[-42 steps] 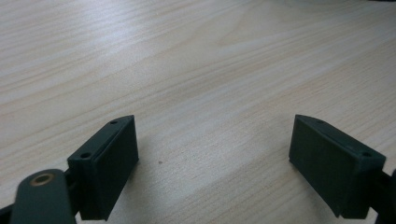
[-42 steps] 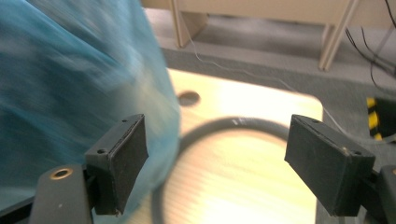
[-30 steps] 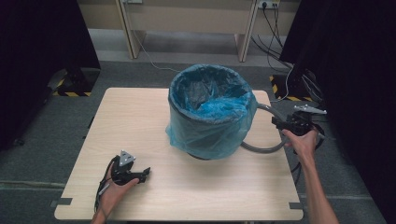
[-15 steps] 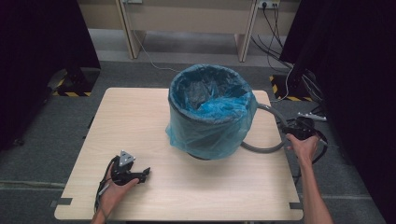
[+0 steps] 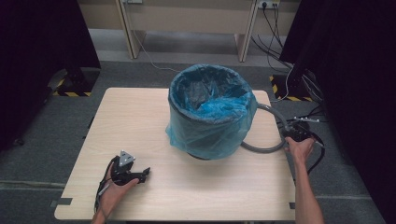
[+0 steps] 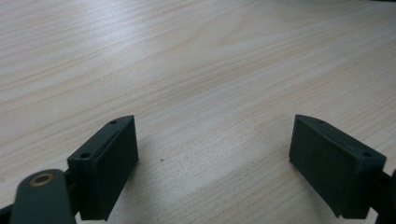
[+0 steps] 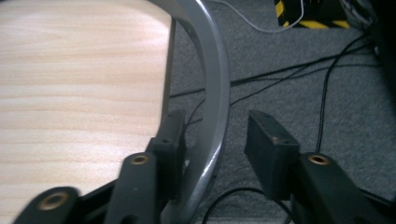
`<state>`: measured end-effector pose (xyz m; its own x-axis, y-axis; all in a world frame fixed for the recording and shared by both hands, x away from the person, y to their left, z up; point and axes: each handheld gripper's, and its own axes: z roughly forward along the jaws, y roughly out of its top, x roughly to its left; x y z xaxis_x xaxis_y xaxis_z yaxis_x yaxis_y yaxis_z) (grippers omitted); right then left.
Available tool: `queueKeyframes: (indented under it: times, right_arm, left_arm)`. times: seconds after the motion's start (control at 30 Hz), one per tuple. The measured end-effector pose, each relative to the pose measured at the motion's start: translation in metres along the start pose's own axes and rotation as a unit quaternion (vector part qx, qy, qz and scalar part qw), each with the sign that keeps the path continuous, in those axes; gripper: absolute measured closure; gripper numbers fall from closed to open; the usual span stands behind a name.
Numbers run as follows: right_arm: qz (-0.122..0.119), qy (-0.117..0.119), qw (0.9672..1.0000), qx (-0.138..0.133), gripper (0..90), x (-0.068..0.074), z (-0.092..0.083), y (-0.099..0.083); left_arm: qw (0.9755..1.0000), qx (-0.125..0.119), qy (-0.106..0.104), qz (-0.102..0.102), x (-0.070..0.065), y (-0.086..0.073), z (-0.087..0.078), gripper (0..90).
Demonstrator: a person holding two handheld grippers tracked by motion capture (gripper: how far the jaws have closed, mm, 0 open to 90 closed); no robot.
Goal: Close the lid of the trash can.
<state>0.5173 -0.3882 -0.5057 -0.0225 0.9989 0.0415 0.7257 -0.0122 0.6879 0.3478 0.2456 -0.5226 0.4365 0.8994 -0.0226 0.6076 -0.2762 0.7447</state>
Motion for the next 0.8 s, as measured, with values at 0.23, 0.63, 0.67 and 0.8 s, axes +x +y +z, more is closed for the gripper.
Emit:
queueKeyframes:
  times: [0.23,0.63,0.67,0.8]
  right_arm:
    - [0.017,-0.01,0.9998,0.002,77.5,-0.002,-0.001,0.002]
    - [0.07,0.024,0.9968,-0.03,78.6,-0.042,-0.035,0.011]
    - [0.078,0.027,0.996,-0.036,78.6,-0.046,-0.04,0.012]
    - [0.092,0.033,0.9937,-0.055,78.6,-0.06,-0.057,0.021]
  left_arm:
    - [1.0,-0.001,0.001,-0.001,0.0,0.0,0.0,14.5]
    - [1.0,-0.001,0.001,-0.001,0.0,0.0,0.0,14.5]
    - [1.0,-0.001,0.0,-0.002,0.0,0.0,0.0,14.5]
    - [1.0,-0.001,0.0,-0.002,0.0,0.0,0.0,14.6]
